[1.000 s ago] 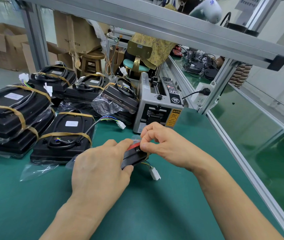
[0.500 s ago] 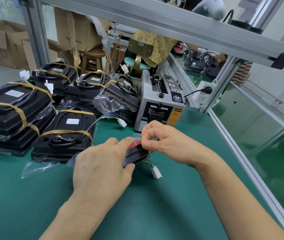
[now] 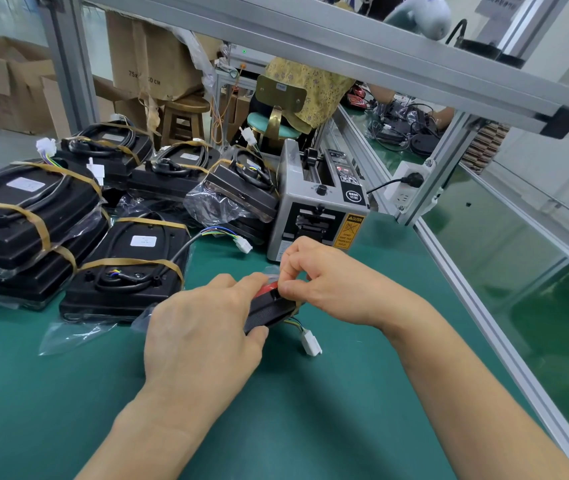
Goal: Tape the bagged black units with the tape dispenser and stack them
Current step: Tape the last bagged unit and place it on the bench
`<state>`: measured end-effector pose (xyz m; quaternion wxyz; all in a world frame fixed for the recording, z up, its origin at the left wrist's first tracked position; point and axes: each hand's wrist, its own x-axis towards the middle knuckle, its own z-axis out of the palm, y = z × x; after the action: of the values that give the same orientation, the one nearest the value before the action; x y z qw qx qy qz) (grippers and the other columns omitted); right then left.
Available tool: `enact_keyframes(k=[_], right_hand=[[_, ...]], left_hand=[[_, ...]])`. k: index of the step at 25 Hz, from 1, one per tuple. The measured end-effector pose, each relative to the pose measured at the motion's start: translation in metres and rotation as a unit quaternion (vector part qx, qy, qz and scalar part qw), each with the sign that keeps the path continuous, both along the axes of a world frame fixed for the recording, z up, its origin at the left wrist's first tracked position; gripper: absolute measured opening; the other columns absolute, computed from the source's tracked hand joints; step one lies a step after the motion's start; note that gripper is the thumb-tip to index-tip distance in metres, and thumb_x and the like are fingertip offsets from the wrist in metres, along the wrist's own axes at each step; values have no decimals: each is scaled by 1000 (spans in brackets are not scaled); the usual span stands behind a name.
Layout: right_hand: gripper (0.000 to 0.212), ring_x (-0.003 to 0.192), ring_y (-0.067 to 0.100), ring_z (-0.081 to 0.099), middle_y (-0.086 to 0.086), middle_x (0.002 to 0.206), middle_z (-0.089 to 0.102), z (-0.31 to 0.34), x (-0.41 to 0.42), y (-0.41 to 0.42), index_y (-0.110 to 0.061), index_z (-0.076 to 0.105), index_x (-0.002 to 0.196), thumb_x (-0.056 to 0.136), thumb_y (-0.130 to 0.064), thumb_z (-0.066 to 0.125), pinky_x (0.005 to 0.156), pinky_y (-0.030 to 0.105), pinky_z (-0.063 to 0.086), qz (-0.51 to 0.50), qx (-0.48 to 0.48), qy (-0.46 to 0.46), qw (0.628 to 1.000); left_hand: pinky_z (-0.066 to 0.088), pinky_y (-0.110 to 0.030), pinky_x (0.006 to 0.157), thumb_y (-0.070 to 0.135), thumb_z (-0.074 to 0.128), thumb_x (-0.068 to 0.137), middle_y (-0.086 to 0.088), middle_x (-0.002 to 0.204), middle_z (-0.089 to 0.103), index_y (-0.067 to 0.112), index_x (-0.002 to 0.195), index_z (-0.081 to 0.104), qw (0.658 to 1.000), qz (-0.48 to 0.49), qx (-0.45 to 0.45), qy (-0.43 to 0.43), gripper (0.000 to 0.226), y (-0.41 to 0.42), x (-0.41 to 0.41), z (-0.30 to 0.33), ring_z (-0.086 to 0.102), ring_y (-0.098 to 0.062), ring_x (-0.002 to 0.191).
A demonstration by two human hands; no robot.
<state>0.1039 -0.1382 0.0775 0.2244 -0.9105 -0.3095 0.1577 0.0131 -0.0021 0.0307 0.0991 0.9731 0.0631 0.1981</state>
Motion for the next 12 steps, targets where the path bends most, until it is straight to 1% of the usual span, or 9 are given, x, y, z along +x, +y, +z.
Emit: enact_keyframes(k=[3, 4, 7, 8, 9, 10, 11, 12], right_hand=[[21, 74, -5, 43, -5, 105, 49, 0, -2, 1, -23, 57, 71, 91, -18, 59, 65, 8, 32, 3, -8, -33, 999], [19, 75, -4, 43, -5, 105, 50, 0, -2, 1, -22, 58, 71, 90, -18, 59, 66, 9, 32, 2, -11, -46, 999], [13, 73, -2, 46, -5, 100, 52, -5, -3, 3, -22, 62, 75, 86, -16, 62, 69, 20, 35, -23, 6, -62, 998], [14, 77, -1, 50, -4, 99, 53, -8, -3, 2, -24, 60, 77, 85, -13, 64, 72, 22, 39, -43, 32, -48, 997], [20, 85, 6, 55, -3, 98, 55, -10, -2, 0, -25, 56, 81, 84, -8, 64, 78, 26, 45, -73, 79, -15, 994], [27, 91, 13, 57, -1, 97, 57, -13, 0, -3, -26, 54, 85, 84, 0, 63, 84, 31, 48, -109, 144, 37, 983], [32, 92, 16, 57, 0, 95, 57, -16, 0, -6, -25, 54, 88, 85, 6, 61, 88, 33, 47, -143, 217, 99, 960], [33, 92, 16, 56, 0, 95, 57, -19, 0, -8, -23, 56, 92, 85, 9, 60, 90, 32, 46, -167, 278, 154, 933]], left_hand=[[40, -27, 51, 40, 82, 60, 6, 72, 64, 39, 107, 67, 1000, 0, -7, 13, 50, -1, 0, 1, 63, -26, 61], [41, -28, 50, 38, 83, 57, 5, 69, 64, 37, 105, 69, 1000, -3, -10, 14, 50, -2, -1, 1, 63, -27, 58], [41, -28, 48, 35, 85, 54, 4, 65, 63, 34, 103, 71, 1000, -10, -11, 17, 51, -1, -1, 1, 61, -28, 54], [41, -28, 47, 34, 86, 53, 5, 64, 62, 34, 102, 71, 1000, -12, -12, 14, 51, -1, -1, 1, 61, -28, 53], [41, -27, 46, 32, 87, 50, 5, 62, 62, 32, 100, 72, 1000, -16, -11, 9, 52, -1, -1, 1, 60, -28, 50], [42, -27, 44, 30, 89, 46, 5, 60, 61, 31, 97, 73, 1000, -23, -9, 3, 54, -1, -1, 0, 59, -28, 47], [42, -27, 42, 28, 91, 43, 5, 58, 61, 29, 95, 73, 999, -31, -8, -3, 55, -1, -1, 0, 58, -28, 44], [42, -28, 40, 27, 91, 41, 5, 57, 60, 29, 94, 74, 999, -35, -6, -4, 56, -1, -1, 0, 57, -28, 42]])
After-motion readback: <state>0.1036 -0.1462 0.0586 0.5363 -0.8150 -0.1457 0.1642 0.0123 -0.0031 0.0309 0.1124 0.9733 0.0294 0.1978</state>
